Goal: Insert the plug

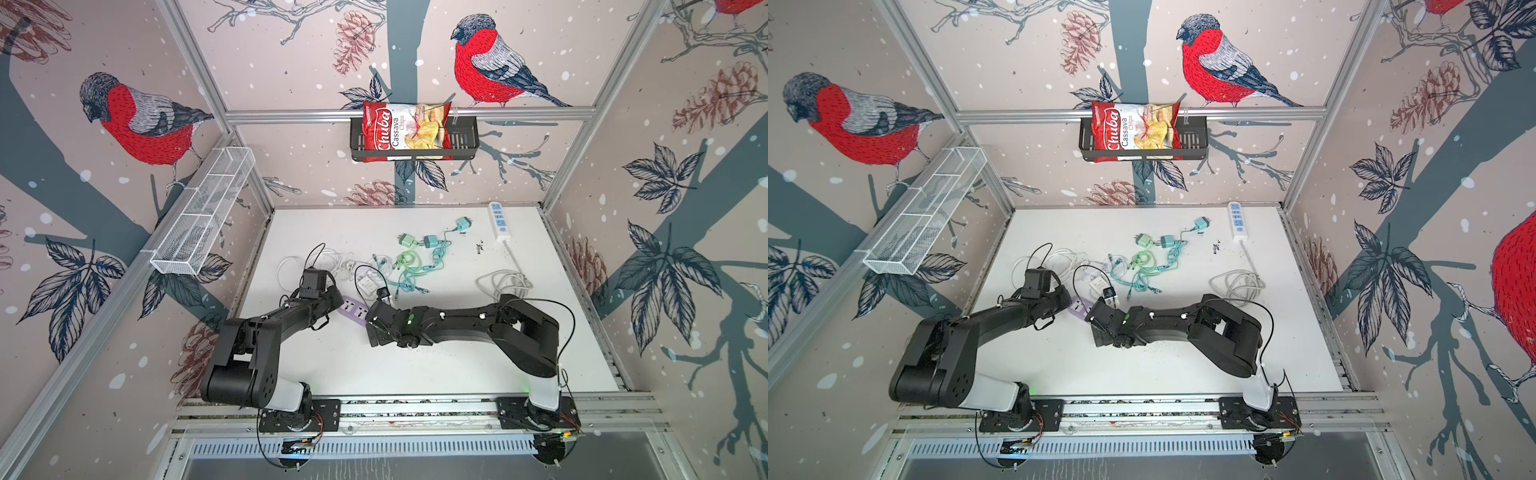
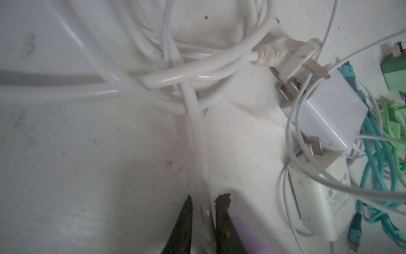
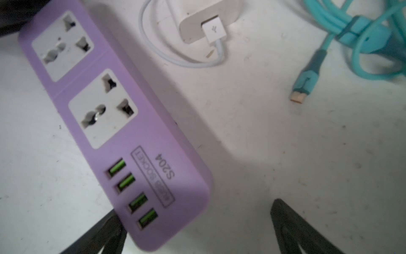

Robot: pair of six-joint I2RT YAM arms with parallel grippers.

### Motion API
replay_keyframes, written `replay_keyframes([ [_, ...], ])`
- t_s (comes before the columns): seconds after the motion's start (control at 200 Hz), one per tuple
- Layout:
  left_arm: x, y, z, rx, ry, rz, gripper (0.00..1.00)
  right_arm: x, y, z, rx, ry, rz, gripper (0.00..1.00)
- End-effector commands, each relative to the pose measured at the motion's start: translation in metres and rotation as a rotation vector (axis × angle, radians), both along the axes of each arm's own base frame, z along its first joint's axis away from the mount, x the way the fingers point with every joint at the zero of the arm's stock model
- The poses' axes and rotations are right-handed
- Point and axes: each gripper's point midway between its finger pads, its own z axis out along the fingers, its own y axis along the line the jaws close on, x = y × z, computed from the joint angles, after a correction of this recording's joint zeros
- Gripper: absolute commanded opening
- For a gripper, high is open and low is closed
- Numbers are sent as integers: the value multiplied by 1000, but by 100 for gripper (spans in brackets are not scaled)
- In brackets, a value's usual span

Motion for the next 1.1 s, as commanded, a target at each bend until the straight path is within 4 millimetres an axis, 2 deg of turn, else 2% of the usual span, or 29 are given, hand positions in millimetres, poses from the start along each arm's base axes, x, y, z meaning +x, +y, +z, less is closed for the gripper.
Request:
replay_keyframes([
  [0.0, -29, -14, -10, -41, 71, -28, 21, 9, -20, -3, -25, -9, -66, 99],
  [0.075, -45, -25, -12, -52, 88, -49, 21, 13, -33, -5, -37, -6, -101, 99],
  [0.175, -62, -29, -12, -79, 84, -45, 24, 15, -48, -4, -47, -10, -132, 99],
  [0.21, -66, -27, -11, -77, 80, -38, 28, 14, -52, -3, -47, -11, -134, 99],
  [0.25, -68, -22, -8, -63, 73, -22, 38, 12, -56, -1, -47, -11, -135, 99],
  [0.31, -66, -18, 2, -42, 49, -14, 46, 11, -59, 5, -42, -16, -135, 99],
  [0.39, -59, -15, 25, -27, -11, -10, 60, 9, -63, 14, -26, -26, -135, 99],
  [0.465, -50, -17, 47, -24, -67, -29, 67, 11, -69, 25, -12, -43, -142, 99],
  [0.585, -36, -21, 78, -21, -124, -53, 68, 17, -80, 43, 20, -73, -163, 99],
  [0.66, -28, -28, 88, -26, -134, -89, 66, 21, -84, 50, 48, -76, -167, 99],
  [0.735, -23, -39, 87, -38, -113, -136, 59, 27, -89, 53, 64, -79, -177, 99],
  [0.795, -21, -54, 84, -24, -95, -188, 56, 31, -93, 55, 62, -84, -185, 99],
  [1.025, -24, -108, 68, 97, -18, -295, 57, 44, -113, 57, 60, -94, -222, 99],
  [1.096, -22, -117, 64, 109, -8, -300, 59, 45, -119, 58, 67, -95, -233, 99],
])
